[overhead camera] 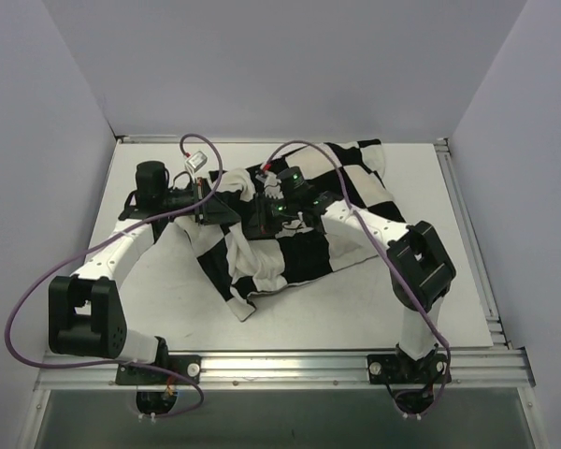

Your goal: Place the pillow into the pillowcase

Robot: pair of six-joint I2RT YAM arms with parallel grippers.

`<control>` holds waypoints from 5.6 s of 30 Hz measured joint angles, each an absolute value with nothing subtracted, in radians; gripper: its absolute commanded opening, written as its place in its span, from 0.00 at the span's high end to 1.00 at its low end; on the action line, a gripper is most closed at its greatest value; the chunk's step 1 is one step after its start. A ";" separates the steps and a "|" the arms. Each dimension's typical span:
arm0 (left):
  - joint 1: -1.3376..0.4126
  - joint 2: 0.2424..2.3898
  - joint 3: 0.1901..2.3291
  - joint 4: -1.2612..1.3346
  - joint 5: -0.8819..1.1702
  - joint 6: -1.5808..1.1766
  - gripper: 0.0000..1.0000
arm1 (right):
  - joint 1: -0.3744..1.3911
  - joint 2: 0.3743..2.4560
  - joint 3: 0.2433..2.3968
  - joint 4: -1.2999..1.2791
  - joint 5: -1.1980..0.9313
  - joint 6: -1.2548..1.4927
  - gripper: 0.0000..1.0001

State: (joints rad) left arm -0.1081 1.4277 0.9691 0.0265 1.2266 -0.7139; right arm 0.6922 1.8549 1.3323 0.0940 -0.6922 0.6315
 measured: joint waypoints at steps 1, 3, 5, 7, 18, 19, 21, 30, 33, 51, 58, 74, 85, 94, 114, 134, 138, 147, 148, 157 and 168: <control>-0.108 1.428 0.973 -0.002 1.226 -0.694 1.00 | 0.709 1.873 1.353 0.086 -0.692 0.630 0.96; -0.107 1.429 0.985 -0.059 1.221 -0.654 1.00 | 0.754 1.934 1.399 0.077 -0.693 0.626 0.98; -0.102 1.434 1.002 -0.107 1.213 -0.614 1.00 | 0.808 2.022 1.442 0.063 -0.693 0.624 0.98; -0.094 1.446 1.019 -0.160 1.199 -0.572 1.00 | 0.845 2.119 1.469 0.060 -0.693 0.628 1.00; -0.050 1.524 1.097 -0.476 1.019 -0.275 1.00 | 0.624 1.919 1.388 -0.093 -0.721 0.591 1.00; -0.051 1.535 1.097 -0.479 0.993 -0.260 1.00 | 0.588 1.866 1.377 -0.111 -0.715 0.577 1.00; -0.053 1.563 1.096 -0.485 0.940 -0.239 1.00 | 0.550 1.765 1.354 -0.143 -0.709 0.556 1.00; -0.137 1.641 1.090 -0.411 0.852 -0.280 1.00 | 0.630 1.638 1.258 -0.129 -0.780 0.547 1.00; -0.246 1.650 1.073 -0.259 0.870 -0.376 0.99 | 0.648 1.638 1.234 -0.109 -0.801 0.577 1.00; 0.067 1.378 1.061 -0.582 0.909 -0.173 0.44 | 0.723 1.732 1.271 0.021 -0.833 0.651 1.00; -0.086 1.377 0.929 -0.623 0.959 -0.145 0.63 | 0.667 1.812 1.290 0.078 -0.873 0.746 1.00; -0.144 1.885 1.089 0.126 1.028 -0.704 0.15 | 0.628 1.717 1.202 0.160 -0.816 0.864 1.00; 0.204 1.594 1.134 -0.479 0.928 -0.149 0.10 | 0.664 2.264 1.839 0.059 -0.678 0.685 1.00; 0.161 1.425 1.116 -0.815 0.729 0.197 0.03 | 0.623 2.289 1.900 -0.032 -0.704 0.492 0.23; -0.249 1.547 0.860 -0.555 0.258 0.565 0.04 | -0.159 1.740 1.247 -0.689 -0.430 -0.113 0.11; 0.011 1.661 1.003 -0.549 0.292 0.656 1.00 | -0.282 1.778 1.169 -0.480 -0.324 -0.118 1.00; 0.115 1.592 1.058 -0.626 0.409 0.698 1.00 | -0.366 1.580 1.162 -0.546 -0.400 -0.194 1.00; 0.126 1.488 1.277 -0.712 0.489 0.575 1.00 | -0.369 1.394 1.343 -0.620 -0.462 -0.257 1.00; 0.128 1.488 1.334 -0.709 0.496 0.546 1.00 | -0.374 1.396 1.410 -0.639 -0.475 -0.245 1.00; 0.153 1.410 1.867 -0.600 0.587 0.304 1.00 | -0.553 1.365 2.134 -0.639 -0.614 -0.049 1.00; 0.183 1.229 1.585 -0.514 0.589 0.341 1.00 | -0.399 1.297 1.784 -0.563 -0.427 -0.125 1.00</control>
State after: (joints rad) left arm 0.1833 1.2289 1.5852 -0.5140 0.5892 0.3412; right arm -0.3992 1.2968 1.7840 -0.5629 -0.4271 -0.1249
